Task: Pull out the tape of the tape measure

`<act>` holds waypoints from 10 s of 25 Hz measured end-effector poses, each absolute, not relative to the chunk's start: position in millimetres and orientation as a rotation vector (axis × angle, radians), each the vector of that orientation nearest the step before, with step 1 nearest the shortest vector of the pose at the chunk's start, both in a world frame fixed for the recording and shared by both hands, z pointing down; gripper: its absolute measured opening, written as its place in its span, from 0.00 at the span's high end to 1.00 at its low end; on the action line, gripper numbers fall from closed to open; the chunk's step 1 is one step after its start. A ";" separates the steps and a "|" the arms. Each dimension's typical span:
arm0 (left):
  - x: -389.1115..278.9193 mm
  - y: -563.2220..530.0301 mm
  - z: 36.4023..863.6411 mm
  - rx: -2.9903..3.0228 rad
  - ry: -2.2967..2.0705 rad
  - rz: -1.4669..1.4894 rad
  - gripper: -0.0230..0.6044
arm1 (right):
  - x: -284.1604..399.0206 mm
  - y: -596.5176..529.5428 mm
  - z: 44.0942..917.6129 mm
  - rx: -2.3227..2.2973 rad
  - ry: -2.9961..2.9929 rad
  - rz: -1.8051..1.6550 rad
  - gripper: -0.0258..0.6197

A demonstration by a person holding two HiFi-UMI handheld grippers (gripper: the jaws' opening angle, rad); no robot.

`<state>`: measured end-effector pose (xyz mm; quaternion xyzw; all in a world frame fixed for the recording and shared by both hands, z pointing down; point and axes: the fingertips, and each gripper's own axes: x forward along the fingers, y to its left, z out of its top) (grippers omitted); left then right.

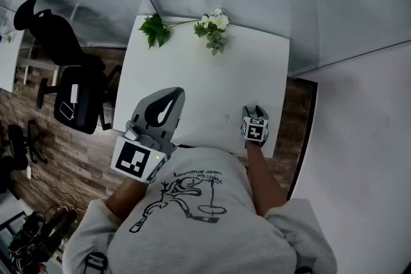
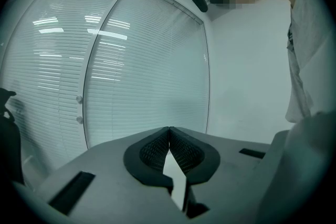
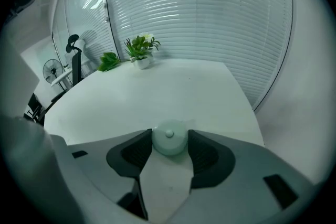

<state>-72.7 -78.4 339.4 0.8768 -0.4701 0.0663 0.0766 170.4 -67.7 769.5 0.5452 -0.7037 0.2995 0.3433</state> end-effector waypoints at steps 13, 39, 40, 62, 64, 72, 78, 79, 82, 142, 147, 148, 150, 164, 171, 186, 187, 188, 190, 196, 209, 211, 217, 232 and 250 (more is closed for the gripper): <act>-75.8 -77.2 352.2 2.608 -1.341 0.180 0.93 | 155.8 -67.9 702.6 1.346 -2.004 0.844 0.61; -51.8 -75.0 410.7 2.513 -0.918 0.103 0.92 | 73.2 -48.9 505.0 0.833 -2.528 0.828 0.61; -49.4 -74.5 413.0 2.507 -0.886 0.106 0.91 | 69.8 -47.3 499.1 0.802 -2.545 0.830 0.61; -1.3 -33.4 430.6 2.324 -0.159 -0.032 0.82 | 7.5 8.2 437.3 0.078 -2.762 0.850 0.62; -0.3 -28.3 425.9 2.295 -0.082 -0.078 0.82 | 5.9 12.0 435.1 0.033 -2.766 0.857 0.62; -1.4 -19.8 421.1 2.251 0.034 -0.127 0.92 | 3.9 14.9 434.6 -0.045 -2.778 0.928 0.62; -0.9 -20.4 423.8 2.246 0.004 -0.105 0.93 | 5.9 14.0 436.1 -0.040 -2.779 0.990 0.62; -1.4 -20.4 424.8 2.244 0.000 -0.101 0.93 | 6.2 14.0 436.6 -0.040 -2.778 0.999 0.62; -4.3 -21.4 429.0 2.229 -0.015 -0.099 0.93 | 7.8 14.2 439.3 -0.040 -2.771 1.023 0.62; -85.3 -56.1 479.8 2.130 -0.320 -0.096 0.93 | 88.8 -1.7 486.0 0.144 -2.634 1.161 0.62; -89.4 -55.8 484.7 2.127 -0.334 -0.094 0.93 | 92.3 -0.5 489.7 0.143 -2.631 1.168 0.62; -89.5 -55.7 485.5 2.127 -0.334 -0.092 0.93 | 92.5 -0.5 490.0 0.142 -2.630 1.169 0.62; -90.3 -55.4 486.8 2.127 -0.332 -0.088 0.93 | 92.5 -0.2 490.1 0.138 -2.627 1.169 0.62; -111.5 -61.6 492.8 2.115 -0.392 -0.079 0.93 | 107.6 2.2 493.1 0.174 -2.600 1.182 0.62; -120.4 -65.3 498.1 2.097 -0.422 -0.084 0.93 | 114.1 0.7 494.2 0.199 -2.588 1.183 0.62; -150.1 -71.6 514.1 2.063 -0.502 -0.067 0.93 | 132.2 -0.1 499.5 0.250 -2.562 1.199 0.62; -152.5 -72.2 514.6 2.062 -0.509 -0.067 0.93 | 133.3 -0.2 499.5 0.252 -2.561 1.198 0.62; -155.0 -73.1 515.2 2.060 -0.517 -0.069 0.93 | 134.3 -0.4 499.2 0.255 -2.562 1.198 0.62; -160.2 -74.9 516.8 2.057 -0.535 -0.070 0.93 | 135.8 -1.0 498.2 0.261 -2.566 1.200 0.62; -165.0 -76.4 521.3 2.058 -0.548 -0.057 0.93 | 137.5 1.0 498.1 0.258 -2.567 1.203 0.62; -187.2 -83.9 531.0 2.040 -0.616 -0.062 0.93 | 149.8 0.5 503.7 0.299 -2.543 1.206 0.62; -190.1 -84.7 533.4 2.038 -0.629 -0.061 0.93 | 152.0 0.3 505.4 0.302 -2.542 1.205 0.62; -201.6 -88.2 537.0 2.030 -0.665 -0.061 0.93 | 156.8 0.0 506.8 0.313 -2.536 1.209 0.62; -221.6 -88.4 554.5 1.961 -0.731 -0.055 0.93 | 167.1 -2.4 510.8 0.361 -2.514 1.216 0.62; -194.5 -89.4 599.2 1.912 -0.755 0.050 0.93 | 170.4 -32.6 599.2 0.583 -2.340 1.047 0.62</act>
